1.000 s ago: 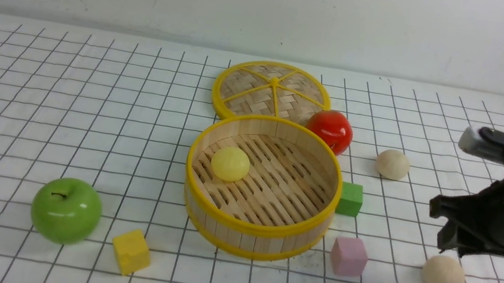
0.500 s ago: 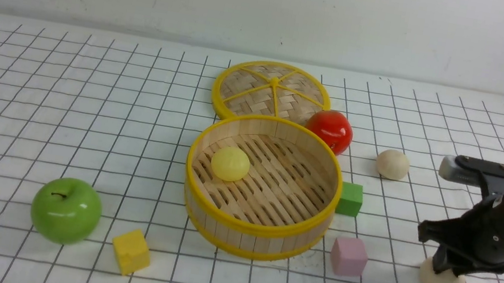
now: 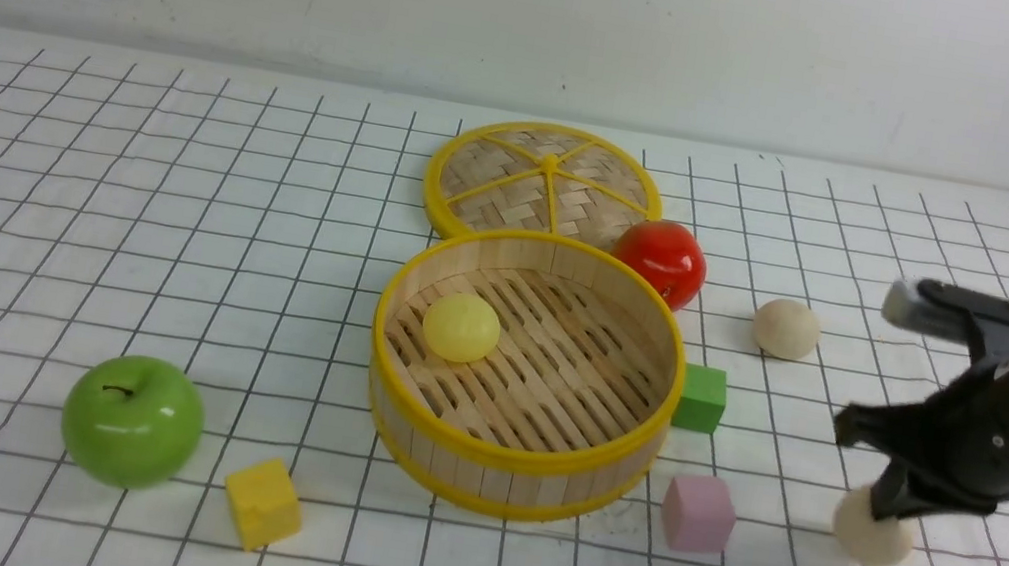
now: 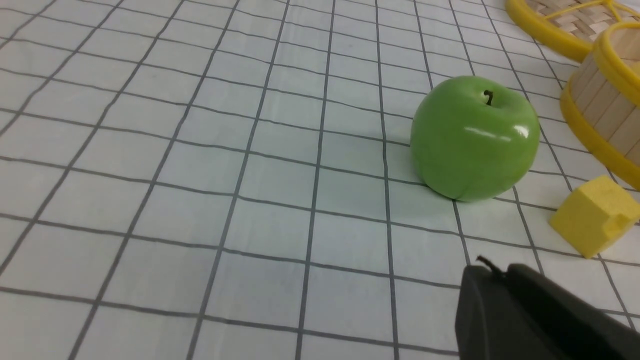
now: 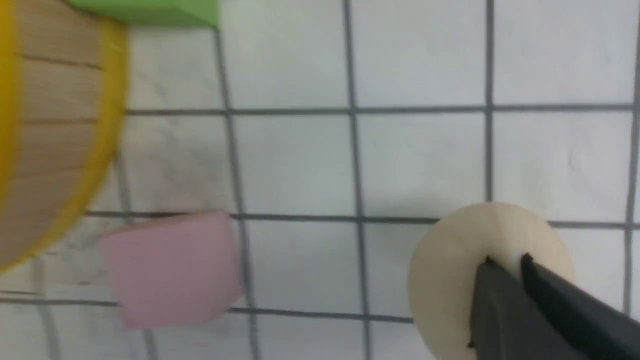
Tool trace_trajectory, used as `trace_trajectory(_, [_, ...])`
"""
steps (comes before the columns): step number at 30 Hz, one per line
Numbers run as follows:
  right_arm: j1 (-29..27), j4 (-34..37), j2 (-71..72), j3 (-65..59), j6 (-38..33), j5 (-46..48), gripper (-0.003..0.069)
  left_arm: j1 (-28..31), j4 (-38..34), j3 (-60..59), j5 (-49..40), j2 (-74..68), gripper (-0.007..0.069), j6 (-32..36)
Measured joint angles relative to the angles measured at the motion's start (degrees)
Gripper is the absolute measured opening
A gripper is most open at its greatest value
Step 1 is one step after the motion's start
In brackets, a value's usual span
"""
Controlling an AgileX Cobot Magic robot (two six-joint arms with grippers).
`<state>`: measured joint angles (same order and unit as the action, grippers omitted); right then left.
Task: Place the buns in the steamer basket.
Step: Use the right arm to put the steamed stuffed bun into the steamer
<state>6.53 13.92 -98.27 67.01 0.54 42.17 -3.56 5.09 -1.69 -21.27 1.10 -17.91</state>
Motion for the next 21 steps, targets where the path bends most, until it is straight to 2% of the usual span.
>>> trace_trajectory(4, [3.33,6.35,2.57,4.03,-2.77,-0.84,0.0003,0.00,0.00,0.00,0.00,0.00,0.0038,0.00])
trace_trajectory(5, [5.69,10.67,3.18,5.83,-5.04,-2.38,0.0003,0.00,0.00,0.00,0.00,0.00,0.0039,0.00])
trace_trajectory(10, [14.01,19.72,1.84,7.29,-11.87,-10.13,0.0003,0.00,0.00,-0.04,0.00,0.00,0.0042,0.00])
trace_trajectory(16, [19.27,21.98,-4.53,7.29,-14.76,-16.48,0.0022,0.00,0.00,-0.04,0.00,0.00,0.0050,0.00])
trace_trajectory(19, [19.70,22.00,-8.42,7.29,-14.83,-17.66,0.0050,0.00,0.00,-0.04,0.00,0.00,0.0050,0.00])
trace_trajectory(21, [19.70,22.00,-10.31,7.29,-14.42,-18.03,0.0100,0.00,0.00,-0.04,0.00,0.00,0.0050,0.00])
